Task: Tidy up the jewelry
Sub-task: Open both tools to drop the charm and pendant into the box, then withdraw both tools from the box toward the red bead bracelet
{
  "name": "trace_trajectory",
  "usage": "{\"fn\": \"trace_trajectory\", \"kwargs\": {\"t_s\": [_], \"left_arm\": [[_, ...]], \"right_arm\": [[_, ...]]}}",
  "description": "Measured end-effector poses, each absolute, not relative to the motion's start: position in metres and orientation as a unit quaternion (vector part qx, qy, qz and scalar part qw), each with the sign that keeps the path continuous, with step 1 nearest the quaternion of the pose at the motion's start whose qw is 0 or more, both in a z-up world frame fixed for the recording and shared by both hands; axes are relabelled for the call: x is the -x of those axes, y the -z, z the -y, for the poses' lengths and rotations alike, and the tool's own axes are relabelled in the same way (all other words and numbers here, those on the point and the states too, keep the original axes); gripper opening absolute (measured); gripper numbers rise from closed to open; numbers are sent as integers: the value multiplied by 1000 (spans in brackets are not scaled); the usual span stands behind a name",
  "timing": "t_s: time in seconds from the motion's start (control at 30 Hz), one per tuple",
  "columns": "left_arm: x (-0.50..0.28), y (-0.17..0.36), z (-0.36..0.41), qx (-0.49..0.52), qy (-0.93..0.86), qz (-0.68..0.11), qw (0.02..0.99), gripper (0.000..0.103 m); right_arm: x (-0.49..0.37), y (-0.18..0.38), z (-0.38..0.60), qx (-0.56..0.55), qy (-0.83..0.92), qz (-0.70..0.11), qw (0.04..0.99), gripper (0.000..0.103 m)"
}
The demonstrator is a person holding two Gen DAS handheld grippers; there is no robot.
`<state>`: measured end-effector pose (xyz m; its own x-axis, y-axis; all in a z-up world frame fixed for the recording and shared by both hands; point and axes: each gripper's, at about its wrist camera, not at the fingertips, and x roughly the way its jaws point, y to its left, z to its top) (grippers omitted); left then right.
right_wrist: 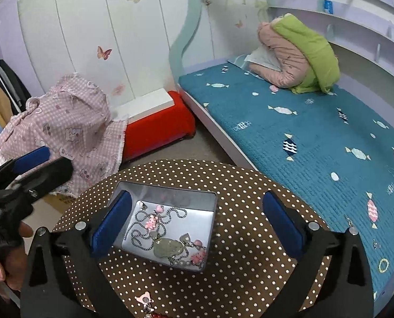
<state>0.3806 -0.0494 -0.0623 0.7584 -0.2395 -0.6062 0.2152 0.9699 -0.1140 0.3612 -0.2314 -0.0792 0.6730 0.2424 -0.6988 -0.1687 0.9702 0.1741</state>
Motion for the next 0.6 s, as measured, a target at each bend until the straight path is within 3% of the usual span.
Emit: {"fn": "trace_trajectory", "kwargs": {"t_s": [0.6], "left_arm": [[-306,47,30,9,85,-275,958,98]], "right_arm": [[-305,42,243,-54,-118,-333,934,95]]}}
